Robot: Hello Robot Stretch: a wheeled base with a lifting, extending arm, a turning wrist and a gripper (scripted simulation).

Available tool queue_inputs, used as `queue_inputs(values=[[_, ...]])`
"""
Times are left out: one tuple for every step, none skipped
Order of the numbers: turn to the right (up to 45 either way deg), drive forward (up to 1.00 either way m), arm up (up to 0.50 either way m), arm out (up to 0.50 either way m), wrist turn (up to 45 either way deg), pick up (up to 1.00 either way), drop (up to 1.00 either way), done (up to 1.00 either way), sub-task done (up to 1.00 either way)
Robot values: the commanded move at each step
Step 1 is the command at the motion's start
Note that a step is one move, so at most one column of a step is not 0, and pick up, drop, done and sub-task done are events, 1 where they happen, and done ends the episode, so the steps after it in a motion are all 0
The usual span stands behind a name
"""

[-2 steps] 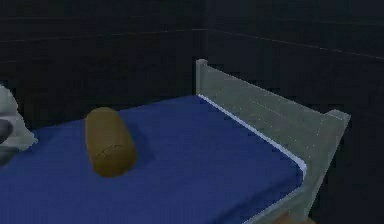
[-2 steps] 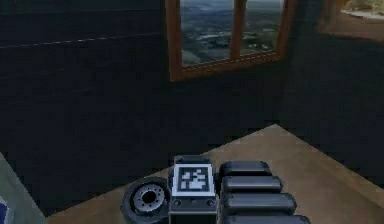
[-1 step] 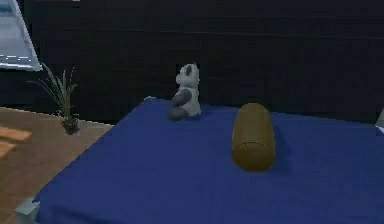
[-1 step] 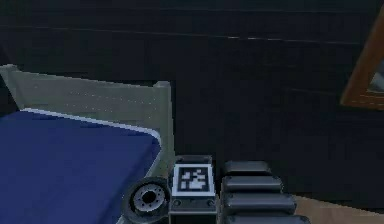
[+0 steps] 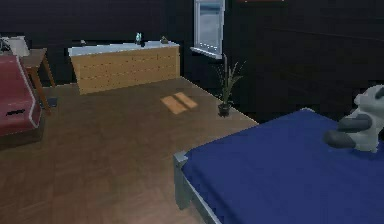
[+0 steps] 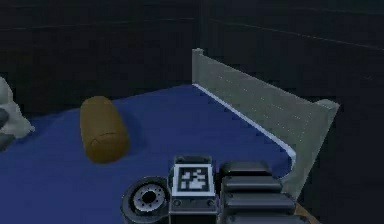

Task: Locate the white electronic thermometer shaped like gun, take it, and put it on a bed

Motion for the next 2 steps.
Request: queue_inputs(values=[[-3.0,0.00,0.00,0.00,0.0,0.00,0.00,0.00,0.00],[45.0,0.00,0.00,0.00,0.0,0.00,0.00,0.00,0.00]])
